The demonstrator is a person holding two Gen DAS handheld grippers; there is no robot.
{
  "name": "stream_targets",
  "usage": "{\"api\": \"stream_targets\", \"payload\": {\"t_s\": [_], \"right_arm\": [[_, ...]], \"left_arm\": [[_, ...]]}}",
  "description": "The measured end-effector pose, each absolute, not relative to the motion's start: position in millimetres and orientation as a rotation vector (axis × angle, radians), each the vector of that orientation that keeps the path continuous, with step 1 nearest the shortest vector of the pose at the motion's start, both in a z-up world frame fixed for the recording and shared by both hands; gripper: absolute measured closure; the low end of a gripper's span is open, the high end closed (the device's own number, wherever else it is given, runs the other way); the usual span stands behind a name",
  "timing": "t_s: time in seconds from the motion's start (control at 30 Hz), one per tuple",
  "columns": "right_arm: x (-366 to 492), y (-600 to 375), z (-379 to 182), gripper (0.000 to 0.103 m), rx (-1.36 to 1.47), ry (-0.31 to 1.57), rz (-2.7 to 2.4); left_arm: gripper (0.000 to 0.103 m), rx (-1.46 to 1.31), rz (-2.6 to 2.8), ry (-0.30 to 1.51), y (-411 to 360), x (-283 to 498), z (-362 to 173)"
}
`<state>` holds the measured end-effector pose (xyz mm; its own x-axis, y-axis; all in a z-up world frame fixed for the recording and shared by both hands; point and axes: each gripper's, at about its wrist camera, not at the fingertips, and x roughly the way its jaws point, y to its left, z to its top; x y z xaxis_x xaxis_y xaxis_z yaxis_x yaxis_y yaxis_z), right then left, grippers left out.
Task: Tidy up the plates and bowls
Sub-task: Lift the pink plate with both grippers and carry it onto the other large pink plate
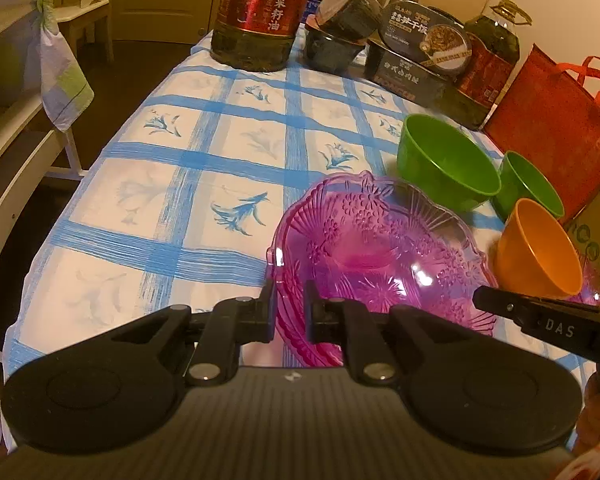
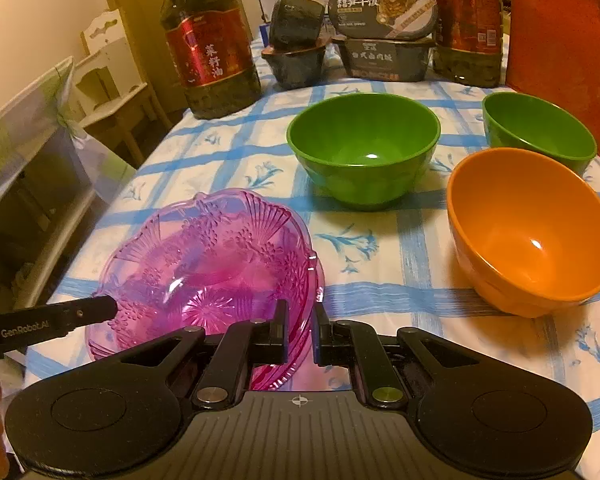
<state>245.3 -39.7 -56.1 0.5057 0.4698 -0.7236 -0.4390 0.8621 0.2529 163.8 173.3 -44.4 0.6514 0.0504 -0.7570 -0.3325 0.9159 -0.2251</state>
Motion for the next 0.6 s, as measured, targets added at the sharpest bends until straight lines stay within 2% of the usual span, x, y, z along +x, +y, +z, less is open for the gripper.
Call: {"api": "stream_targets", "payload": {"t_s": [0.6], "right_arm": [[248.0,-32.3,-62.6,0.092,0.0,0.882,0.533]], "left_arm": [[0.089,-0.354,0.239,0.848,173.5,168.6,-52.4]]}}
